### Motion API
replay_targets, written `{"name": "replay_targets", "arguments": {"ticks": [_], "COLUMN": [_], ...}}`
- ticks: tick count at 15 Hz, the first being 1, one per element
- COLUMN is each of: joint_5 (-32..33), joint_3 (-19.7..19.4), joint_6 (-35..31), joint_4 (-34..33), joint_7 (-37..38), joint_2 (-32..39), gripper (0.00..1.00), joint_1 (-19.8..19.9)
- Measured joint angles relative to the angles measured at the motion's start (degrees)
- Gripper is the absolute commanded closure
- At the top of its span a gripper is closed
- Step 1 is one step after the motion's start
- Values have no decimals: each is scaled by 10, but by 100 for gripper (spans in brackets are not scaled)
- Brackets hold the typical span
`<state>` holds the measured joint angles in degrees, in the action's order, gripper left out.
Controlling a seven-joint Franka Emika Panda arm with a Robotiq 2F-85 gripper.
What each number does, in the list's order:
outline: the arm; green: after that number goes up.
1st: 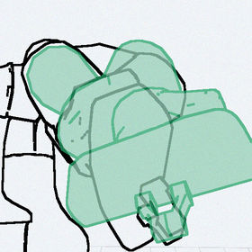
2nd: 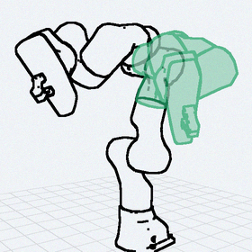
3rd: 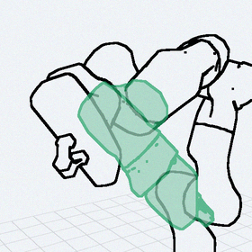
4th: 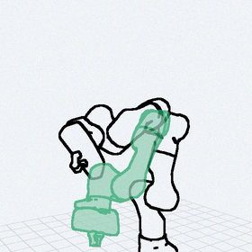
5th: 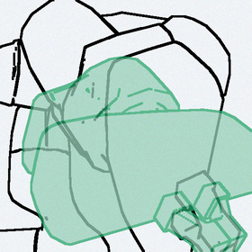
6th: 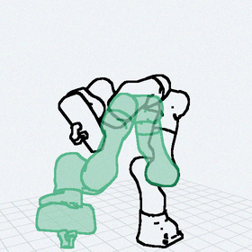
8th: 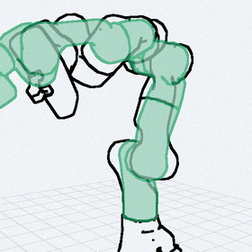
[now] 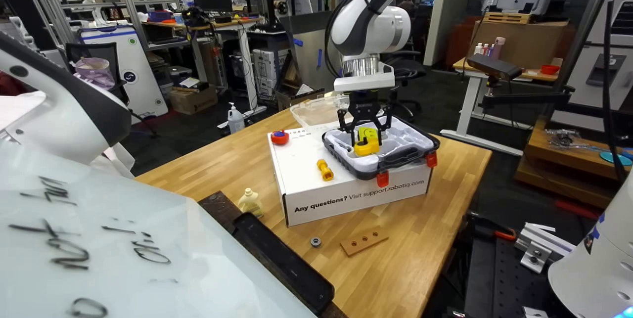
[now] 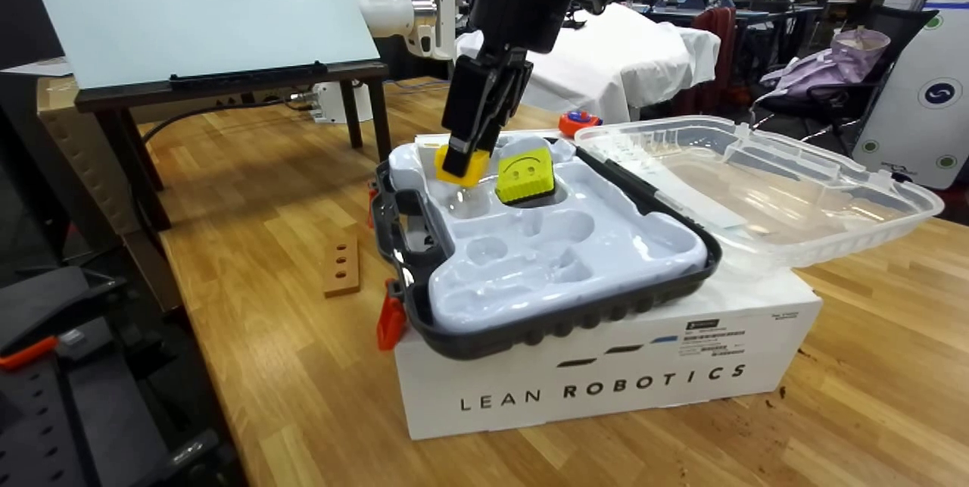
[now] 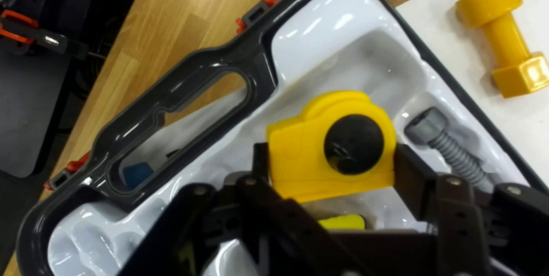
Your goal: Pick up the yellow object and put it inside the tray
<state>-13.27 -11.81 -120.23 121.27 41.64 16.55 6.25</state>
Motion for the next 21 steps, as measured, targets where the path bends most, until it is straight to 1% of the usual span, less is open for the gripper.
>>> {"name": "replay_targets", "arguments": {"ticks": [12,13,14,15,16,21], "joint_5": [3,3,3,2,2,-5], "joint_3": [-5,-5,-5,-5,-5,-5], "joint_6": [0,0,0,1,1,1], "joint_4": [-12,-12,-12,-12,-13,-22], "joint_7": [-11,-11,-11,-12,-14,-34], "joint_2": [9,9,9,9,9,9], "gripper": [54,8,6,2,0,0], "joint_1": [1,1,1,1,1,3]}}
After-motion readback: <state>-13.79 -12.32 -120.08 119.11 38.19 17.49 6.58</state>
